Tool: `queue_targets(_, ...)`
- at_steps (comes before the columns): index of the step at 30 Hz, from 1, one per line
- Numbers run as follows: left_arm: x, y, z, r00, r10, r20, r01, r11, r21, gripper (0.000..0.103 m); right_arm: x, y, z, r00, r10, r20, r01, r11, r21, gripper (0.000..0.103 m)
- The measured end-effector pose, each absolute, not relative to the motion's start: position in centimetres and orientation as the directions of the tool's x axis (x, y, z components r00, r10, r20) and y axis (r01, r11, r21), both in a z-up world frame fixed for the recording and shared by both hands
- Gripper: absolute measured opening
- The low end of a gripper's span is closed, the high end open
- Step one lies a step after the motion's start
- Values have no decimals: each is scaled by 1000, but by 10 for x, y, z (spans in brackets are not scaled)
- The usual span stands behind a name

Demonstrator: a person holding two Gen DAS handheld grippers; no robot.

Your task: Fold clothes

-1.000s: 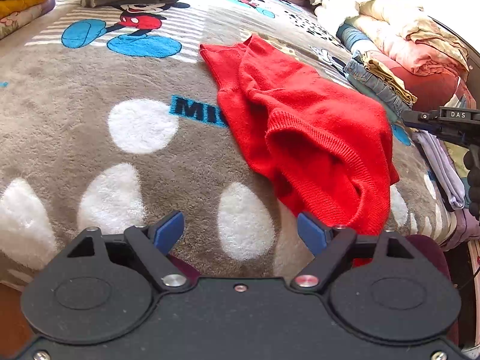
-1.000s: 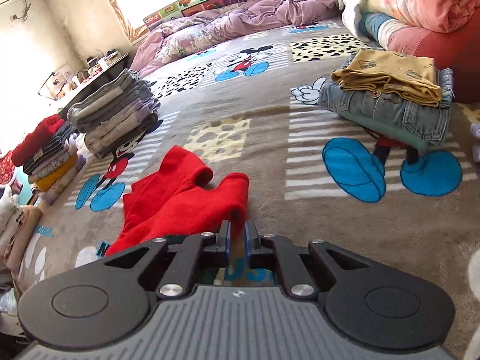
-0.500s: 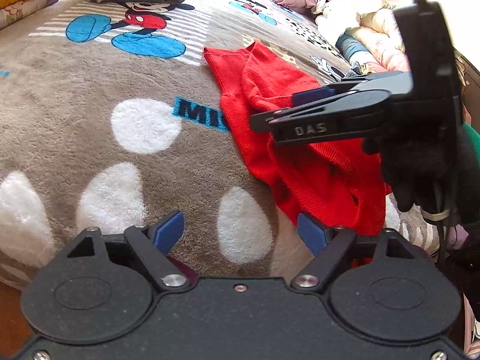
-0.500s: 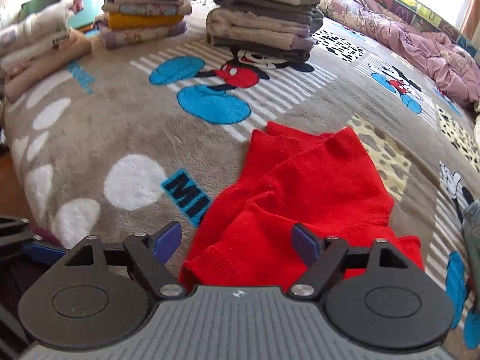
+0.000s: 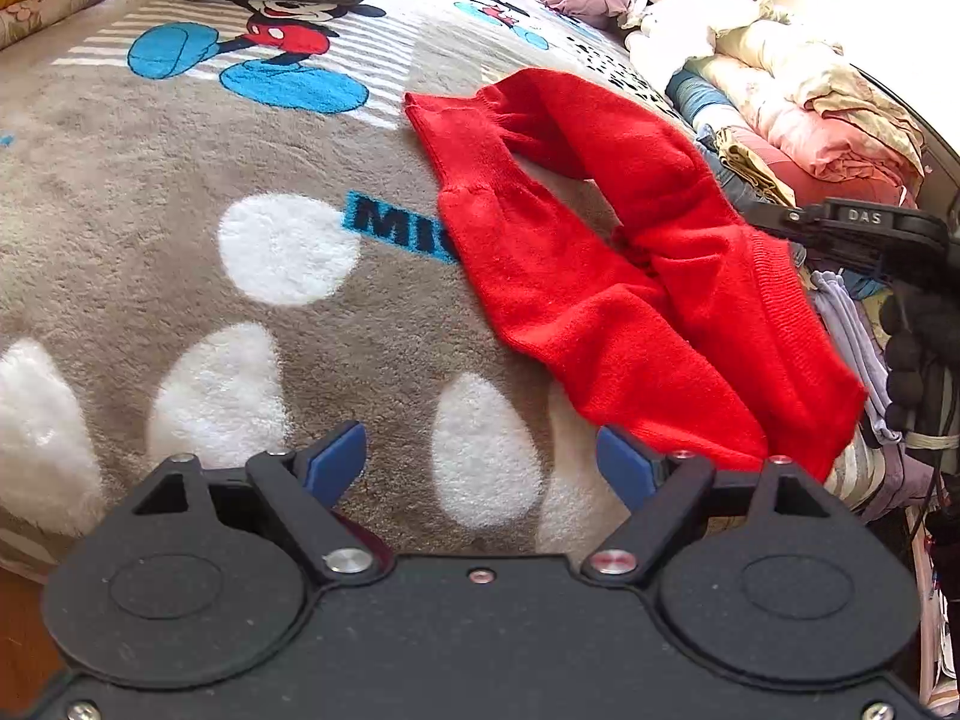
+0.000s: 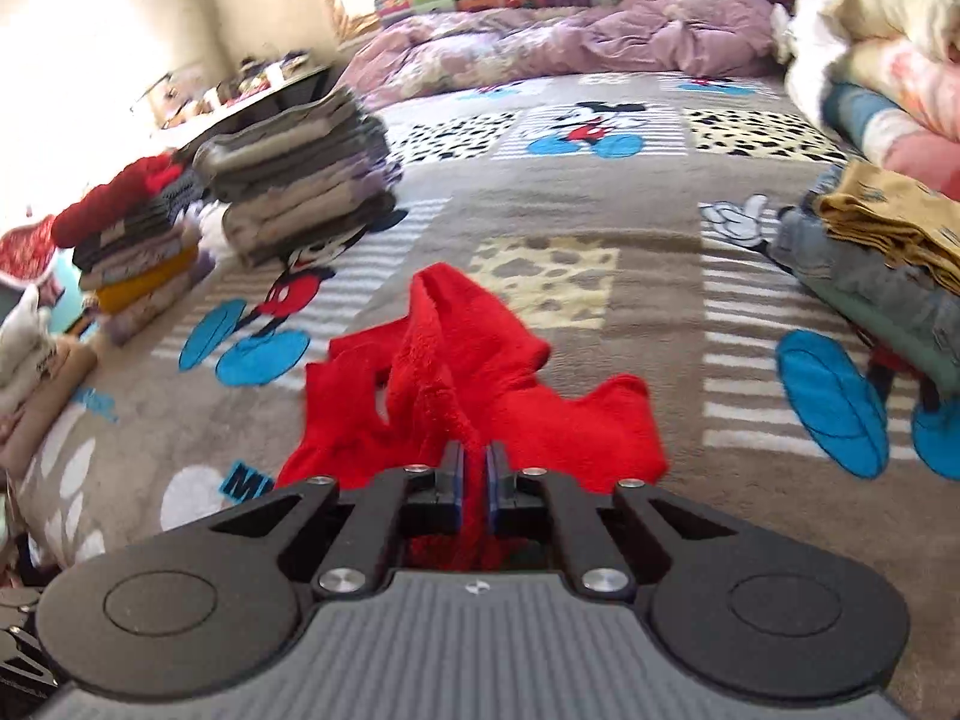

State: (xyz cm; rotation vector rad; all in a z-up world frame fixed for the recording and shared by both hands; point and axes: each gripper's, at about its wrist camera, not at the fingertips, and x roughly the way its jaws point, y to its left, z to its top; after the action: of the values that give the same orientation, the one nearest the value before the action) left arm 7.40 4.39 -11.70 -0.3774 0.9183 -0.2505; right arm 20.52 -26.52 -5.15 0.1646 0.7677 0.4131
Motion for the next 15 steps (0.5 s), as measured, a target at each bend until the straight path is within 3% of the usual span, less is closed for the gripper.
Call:
queue_targets(6, 74, 39, -117, 580, -348, -736, 50, 918, -394, 85, 188, -352, -64, 724, 328, -607, -77, 913, 401, 7)
queue_targets(9, 76, 35, -118, 574, -334, -747, 51, 926, -374, 87, 183, -347, -68, 701, 335, -630, -92, 918, 385, 16)
queue_targets(11, 77, 32, -118, 571, -321, -756, 52, 933, -357, 87, 181, -326, -64, 687, 357, -633, -148, 922, 359, 38)
queue_targets(13, 77, 31, -118, 570, -312, -760, 54, 937, -345, 87, 180, -289, -56, 664, 400, -632, -243, 915, 323, 82)
queue_targets(15, 76, 31, -119, 570, -312, -760, 53, 937, -345, 87, 180, -251, -50, 626, 440, -644, -344, 897, 279, 90)
